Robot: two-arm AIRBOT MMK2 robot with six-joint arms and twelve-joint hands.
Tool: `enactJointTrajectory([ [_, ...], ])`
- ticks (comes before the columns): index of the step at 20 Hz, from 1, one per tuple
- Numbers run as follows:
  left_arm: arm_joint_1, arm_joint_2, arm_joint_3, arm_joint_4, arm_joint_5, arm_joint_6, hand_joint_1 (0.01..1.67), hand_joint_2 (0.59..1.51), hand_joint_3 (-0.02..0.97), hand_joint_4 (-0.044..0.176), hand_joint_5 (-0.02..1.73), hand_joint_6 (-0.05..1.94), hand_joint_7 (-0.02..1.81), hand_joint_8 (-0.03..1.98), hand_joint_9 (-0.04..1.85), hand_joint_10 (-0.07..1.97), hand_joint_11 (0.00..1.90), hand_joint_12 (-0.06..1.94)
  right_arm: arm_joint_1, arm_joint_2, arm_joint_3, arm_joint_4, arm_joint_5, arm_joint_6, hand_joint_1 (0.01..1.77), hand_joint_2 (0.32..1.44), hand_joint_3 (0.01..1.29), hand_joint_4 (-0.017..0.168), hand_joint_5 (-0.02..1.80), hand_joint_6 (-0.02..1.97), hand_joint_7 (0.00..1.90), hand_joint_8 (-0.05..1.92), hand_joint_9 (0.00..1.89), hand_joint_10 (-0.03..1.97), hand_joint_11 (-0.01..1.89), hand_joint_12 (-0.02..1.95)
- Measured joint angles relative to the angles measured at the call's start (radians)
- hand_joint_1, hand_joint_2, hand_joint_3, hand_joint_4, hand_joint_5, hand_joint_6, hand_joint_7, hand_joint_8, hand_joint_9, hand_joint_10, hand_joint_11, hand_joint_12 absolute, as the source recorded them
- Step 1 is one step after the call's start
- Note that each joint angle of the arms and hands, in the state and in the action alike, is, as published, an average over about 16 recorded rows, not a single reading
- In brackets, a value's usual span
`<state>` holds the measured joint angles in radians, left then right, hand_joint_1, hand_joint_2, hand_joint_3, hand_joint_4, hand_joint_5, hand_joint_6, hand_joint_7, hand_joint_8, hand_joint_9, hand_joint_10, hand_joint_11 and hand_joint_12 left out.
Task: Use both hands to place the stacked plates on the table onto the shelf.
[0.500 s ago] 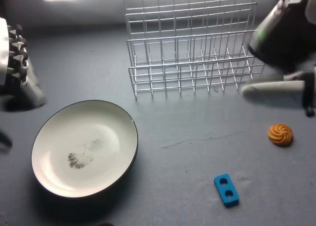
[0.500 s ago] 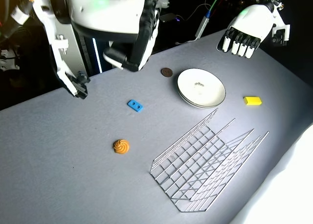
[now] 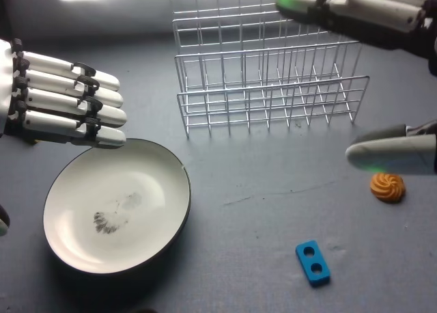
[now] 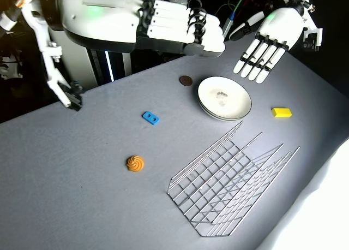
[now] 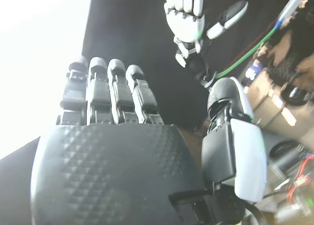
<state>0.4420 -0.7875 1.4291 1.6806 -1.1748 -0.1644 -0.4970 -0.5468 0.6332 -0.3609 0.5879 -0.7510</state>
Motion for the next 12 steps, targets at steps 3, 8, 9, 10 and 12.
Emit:
enactJointTrajectory([
  [3, 0.004, 0.000, -0.003, 0.020, -0.007, 0.003, 0.02, 1.048, 0.024, 0.001, 0.04, 0.01, 0.02, 0.00, 0.01, 0.01, 0.02, 0.00, -0.013, 0.006, -0.004, 0.000, 0.023, -0.015, 0.16, 1.14, 0.03, 0.000, 0.02, 0.02, 0.02, 0.01, 0.02, 0.01, 0.02, 0.00],
  [8, 0.048, 0.000, -0.003, 0.034, -0.020, 0.033, 0.02, 1.061, 0.024, 0.003, 0.03, 0.01, 0.02, -0.01, 0.02, 0.00, 0.02, -0.01, -0.048, 0.004, -0.008, 0.000, 0.075, -0.048, 0.22, 1.12, 0.03, -0.003, 0.02, 0.02, 0.02, 0.01, 0.02, 0.01, 0.02, -0.01],
  [9, 0.064, -0.002, -0.002, 0.034, -0.023, 0.043, 0.02, 1.061, 0.024, 0.004, 0.03, 0.01, 0.02, -0.01, 0.02, 0.00, 0.02, -0.01, -0.057, 0.002, -0.008, 0.000, 0.088, -0.057, 0.23, 1.12, 0.03, -0.003, 0.02, 0.02, 0.02, 0.01, 0.02, 0.01, 0.02, -0.01],
  [10, 0.083, -0.004, -0.001, 0.033, -0.026, 0.054, 0.02, 1.061, 0.024, 0.005, 0.03, 0.01, 0.02, -0.01, 0.02, 0.00, 0.02, -0.01, -0.065, -0.001, -0.008, 0.000, 0.102, -0.065, 0.24, 1.12, 0.03, -0.003, 0.02, 0.02, 0.02, 0.01, 0.02, 0.01, 0.02, -0.01],
  [12, 0.127, -0.009, 0.004, 0.025, -0.031, 0.075, 0.02, 1.060, 0.024, 0.006, 0.02, 0.01, 0.02, -0.01, 0.02, 0.00, 0.02, -0.01, -0.081, -0.007, -0.008, 0.000, 0.130, -0.081, 0.25, 1.11, 0.03, -0.003, 0.02, 0.02, 0.02, 0.01, 0.02, 0.01, 0.02, -0.01],
])
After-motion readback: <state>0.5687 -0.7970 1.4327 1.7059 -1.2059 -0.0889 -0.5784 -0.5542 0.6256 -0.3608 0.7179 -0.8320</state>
